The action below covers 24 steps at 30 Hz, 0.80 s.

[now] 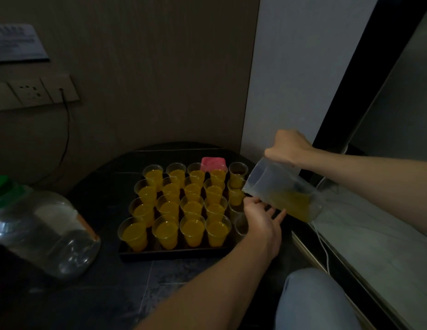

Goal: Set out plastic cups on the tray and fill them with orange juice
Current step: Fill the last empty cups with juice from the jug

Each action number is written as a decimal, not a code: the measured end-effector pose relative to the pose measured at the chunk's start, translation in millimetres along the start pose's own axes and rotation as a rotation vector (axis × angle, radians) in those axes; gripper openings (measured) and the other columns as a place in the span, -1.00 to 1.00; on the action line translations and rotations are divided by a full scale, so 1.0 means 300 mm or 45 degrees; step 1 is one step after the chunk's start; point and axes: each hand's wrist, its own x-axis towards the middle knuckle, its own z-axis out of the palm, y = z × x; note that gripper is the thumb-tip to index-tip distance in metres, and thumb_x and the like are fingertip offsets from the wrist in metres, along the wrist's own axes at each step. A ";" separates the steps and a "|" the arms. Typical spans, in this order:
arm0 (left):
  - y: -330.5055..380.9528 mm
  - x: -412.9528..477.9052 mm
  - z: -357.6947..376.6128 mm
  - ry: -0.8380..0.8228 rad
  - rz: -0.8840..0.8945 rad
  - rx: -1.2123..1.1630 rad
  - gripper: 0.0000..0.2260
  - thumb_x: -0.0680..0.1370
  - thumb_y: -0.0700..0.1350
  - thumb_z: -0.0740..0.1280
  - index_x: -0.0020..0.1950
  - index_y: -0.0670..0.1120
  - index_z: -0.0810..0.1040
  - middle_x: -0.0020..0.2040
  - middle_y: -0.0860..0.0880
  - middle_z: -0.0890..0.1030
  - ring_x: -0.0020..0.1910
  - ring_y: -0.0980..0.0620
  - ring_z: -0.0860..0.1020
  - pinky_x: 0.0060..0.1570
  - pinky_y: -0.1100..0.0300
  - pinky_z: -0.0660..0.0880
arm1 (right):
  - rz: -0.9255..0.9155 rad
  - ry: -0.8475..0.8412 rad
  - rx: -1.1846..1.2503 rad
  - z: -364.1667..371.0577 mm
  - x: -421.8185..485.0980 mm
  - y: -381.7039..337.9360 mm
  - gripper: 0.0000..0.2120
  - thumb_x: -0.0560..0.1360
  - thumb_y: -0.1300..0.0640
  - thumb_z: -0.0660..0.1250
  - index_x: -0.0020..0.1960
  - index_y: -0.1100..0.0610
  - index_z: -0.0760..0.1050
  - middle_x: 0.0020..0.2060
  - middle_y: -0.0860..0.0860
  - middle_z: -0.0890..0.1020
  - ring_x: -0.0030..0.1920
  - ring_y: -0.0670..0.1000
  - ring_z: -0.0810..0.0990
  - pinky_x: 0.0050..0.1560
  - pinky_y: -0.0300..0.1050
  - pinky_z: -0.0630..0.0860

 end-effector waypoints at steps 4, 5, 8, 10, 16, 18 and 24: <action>-0.023 -0.018 -0.019 -0.026 -0.028 -0.007 -0.60 0.71 0.00 0.03 0.51 -0.07 0.35 0.42 -0.22 0.46 0.39 -0.24 0.46 0.39 -0.16 0.42 | -0.018 -0.065 -0.065 0.006 -0.023 -0.007 -0.79 0.46 0.11 0.38 -0.30 0.19 0.50 -0.42 0.07 0.48 -0.39 0.05 0.49 -0.37 -0.12 0.39; -0.027 -0.024 -0.021 -0.025 -0.031 -0.009 -0.60 0.71 0.00 0.03 0.51 -0.07 0.36 0.42 -0.22 0.47 0.38 -0.24 0.47 0.38 -0.16 0.43 | -0.023 -0.084 -0.080 0.007 -0.027 -0.011 -0.78 0.46 0.11 0.38 -0.31 0.18 0.49 -0.43 0.07 0.46 -0.40 0.04 0.47 -0.37 -0.13 0.38; -0.032 -0.021 -0.030 -0.021 -0.045 -0.020 -0.60 0.70 0.00 0.04 0.51 -0.06 0.35 0.42 -0.23 0.46 0.39 -0.24 0.46 0.40 -0.16 0.42 | -0.044 -0.119 -0.099 0.013 -0.027 -0.020 -0.76 0.46 0.12 0.38 -0.33 0.17 0.46 -0.44 0.06 0.44 -0.40 0.03 0.45 -0.36 -0.13 0.37; -0.036 -0.017 -0.033 -0.027 -0.050 -0.024 -0.58 0.70 0.00 0.04 0.53 -0.07 0.34 0.44 -0.23 0.45 0.40 -0.24 0.45 0.41 -0.16 0.41 | -0.053 -0.132 -0.104 0.017 -0.025 -0.020 -0.77 0.46 0.12 0.39 -0.32 0.18 0.47 -0.43 0.06 0.46 -0.38 0.04 0.47 -0.34 -0.09 0.39; -0.051 -0.016 -0.040 -0.031 -0.075 -0.036 -0.56 0.70 0.00 0.03 0.55 -0.09 0.31 0.43 -0.26 0.45 0.38 -0.25 0.47 0.40 -0.15 0.42 | -0.075 -0.149 -0.169 0.022 -0.019 -0.016 -0.74 0.48 0.10 0.38 -0.33 0.16 0.45 -0.43 0.05 0.43 -0.39 0.01 0.43 -0.38 -0.14 0.35; -0.056 -0.017 -0.040 -0.036 -0.089 -0.043 -0.55 0.71 0.01 0.02 0.58 -0.09 0.28 0.46 -0.26 0.42 0.41 -0.26 0.45 0.40 -0.15 0.41 | -0.083 -0.168 -0.195 0.026 -0.016 -0.013 -0.73 0.49 0.10 0.38 -0.34 0.16 0.45 -0.43 0.05 0.43 -0.39 0.01 0.43 -0.38 -0.15 0.34; -0.067 -0.012 -0.035 -0.006 -0.107 -0.061 -0.55 0.71 0.01 0.03 0.59 -0.09 0.26 0.48 -0.26 0.39 0.42 -0.27 0.43 0.36 -0.14 0.41 | -0.116 -0.186 -0.243 0.037 -0.015 -0.011 -0.74 0.48 0.11 0.38 -0.34 0.16 0.46 -0.44 0.05 0.44 -0.40 0.02 0.44 -0.38 -0.15 0.35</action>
